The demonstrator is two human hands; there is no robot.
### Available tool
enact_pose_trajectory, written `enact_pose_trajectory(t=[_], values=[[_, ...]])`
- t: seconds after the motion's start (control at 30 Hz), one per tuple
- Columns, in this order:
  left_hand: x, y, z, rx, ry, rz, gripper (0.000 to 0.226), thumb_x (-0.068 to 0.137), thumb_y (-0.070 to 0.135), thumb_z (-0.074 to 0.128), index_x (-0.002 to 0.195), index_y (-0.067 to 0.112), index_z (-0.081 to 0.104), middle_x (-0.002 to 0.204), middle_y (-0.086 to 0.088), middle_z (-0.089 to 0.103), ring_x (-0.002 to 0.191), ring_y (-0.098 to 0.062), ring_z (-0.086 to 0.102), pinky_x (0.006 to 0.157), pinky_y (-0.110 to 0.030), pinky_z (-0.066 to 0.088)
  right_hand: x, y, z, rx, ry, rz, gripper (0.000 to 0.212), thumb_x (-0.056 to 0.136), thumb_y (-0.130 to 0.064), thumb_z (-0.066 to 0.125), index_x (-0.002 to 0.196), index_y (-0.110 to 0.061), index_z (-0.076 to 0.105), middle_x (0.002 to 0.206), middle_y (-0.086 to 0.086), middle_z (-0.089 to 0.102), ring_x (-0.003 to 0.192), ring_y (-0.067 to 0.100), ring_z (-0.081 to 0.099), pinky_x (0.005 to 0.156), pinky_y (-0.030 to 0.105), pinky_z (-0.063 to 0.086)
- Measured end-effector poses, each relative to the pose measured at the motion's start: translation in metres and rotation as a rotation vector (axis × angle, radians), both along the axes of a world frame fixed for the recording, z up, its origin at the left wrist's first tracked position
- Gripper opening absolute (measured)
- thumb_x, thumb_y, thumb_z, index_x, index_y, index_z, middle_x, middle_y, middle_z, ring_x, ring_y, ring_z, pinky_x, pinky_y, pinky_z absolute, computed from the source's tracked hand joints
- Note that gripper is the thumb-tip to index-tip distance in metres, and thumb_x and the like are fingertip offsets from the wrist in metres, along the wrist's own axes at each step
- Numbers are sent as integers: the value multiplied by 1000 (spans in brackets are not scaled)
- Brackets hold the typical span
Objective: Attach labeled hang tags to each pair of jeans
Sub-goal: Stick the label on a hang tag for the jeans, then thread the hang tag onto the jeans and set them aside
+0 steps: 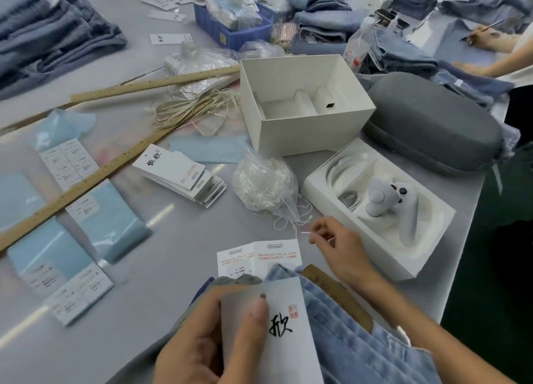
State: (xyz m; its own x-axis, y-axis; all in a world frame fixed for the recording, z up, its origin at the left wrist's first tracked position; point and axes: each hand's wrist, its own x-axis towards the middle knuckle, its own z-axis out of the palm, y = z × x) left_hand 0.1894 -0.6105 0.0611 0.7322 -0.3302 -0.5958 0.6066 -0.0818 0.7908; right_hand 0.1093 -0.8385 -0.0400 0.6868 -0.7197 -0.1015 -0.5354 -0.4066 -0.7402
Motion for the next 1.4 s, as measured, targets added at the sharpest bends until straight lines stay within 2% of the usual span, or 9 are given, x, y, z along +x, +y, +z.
enact_pose_trajectory(t=[0.17,0.33,0.5,0.67,0.77,0.87,1.03,1.27,1.4], values=[[-15,19,47,-172,-392,-79,14,87,27,79,74,22,81,70,-3,76,60,-9,72,51,-12,48,-25,35,132,204,-454,-30,21,74,-33,78,95,-30,80,87,0,79,80,13,74,75,17,56],[-20,22,60,-166,-470,-163,24,98,15,61,80,18,78,71,0,76,59,-3,69,50,-12,47,-42,99,218,-169,-501,307,8,87,-24,74,93,-20,77,85,-9,74,74,16,69,66,23,57],[-30,31,74,-309,-453,-154,18,92,34,60,95,27,77,81,-8,77,69,-21,73,60,-30,57,-33,133,220,-564,-370,459,6,94,-11,67,89,-11,68,80,-5,57,75,9,51,68,26,46],[-42,38,89,-398,-493,-109,18,93,31,58,91,27,76,77,-9,76,63,-20,71,55,-26,54,-35,140,217,-822,-327,417,11,95,-11,64,86,-7,66,78,1,55,72,17,52,62,37,50],[-45,40,91,-364,-550,-111,18,92,35,57,94,29,74,75,-12,73,66,-39,67,54,-43,54,-38,144,222,-918,-314,394,11,95,-9,64,84,-7,66,76,1,53,70,18,50,62,36,49],[-46,42,95,-378,-601,-132,19,95,32,55,96,34,74,80,-5,76,68,-22,73,57,-35,59,-39,149,227,-1002,-298,399,14,96,-10,63,83,-6,66,76,3,54,69,20,50,62,36,49],[-46,48,101,-371,-743,-189,25,101,37,50,107,35,74,95,3,77,87,-15,72,73,-27,57,-41,156,234,-1009,-343,400,16,98,-11,62,83,-6,67,75,3,54,69,21,50,62,37,49],[-48,62,115,-447,-713,-307,39,95,47,38,113,43,72,102,8,76,94,-8,72,73,-16,53,-46,159,240,-904,-388,382,8,94,-10,64,88,-7,67,79,-1,56,73,16,50,67,29,46],[-42,73,117,-465,-647,-478,43,88,37,42,119,53,68,111,10,75,103,-15,71,75,-32,60,-50,160,244,-843,-401,346,3,92,-10,66,90,-9,66,81,-6,54,77,5,40,69,20,42]])
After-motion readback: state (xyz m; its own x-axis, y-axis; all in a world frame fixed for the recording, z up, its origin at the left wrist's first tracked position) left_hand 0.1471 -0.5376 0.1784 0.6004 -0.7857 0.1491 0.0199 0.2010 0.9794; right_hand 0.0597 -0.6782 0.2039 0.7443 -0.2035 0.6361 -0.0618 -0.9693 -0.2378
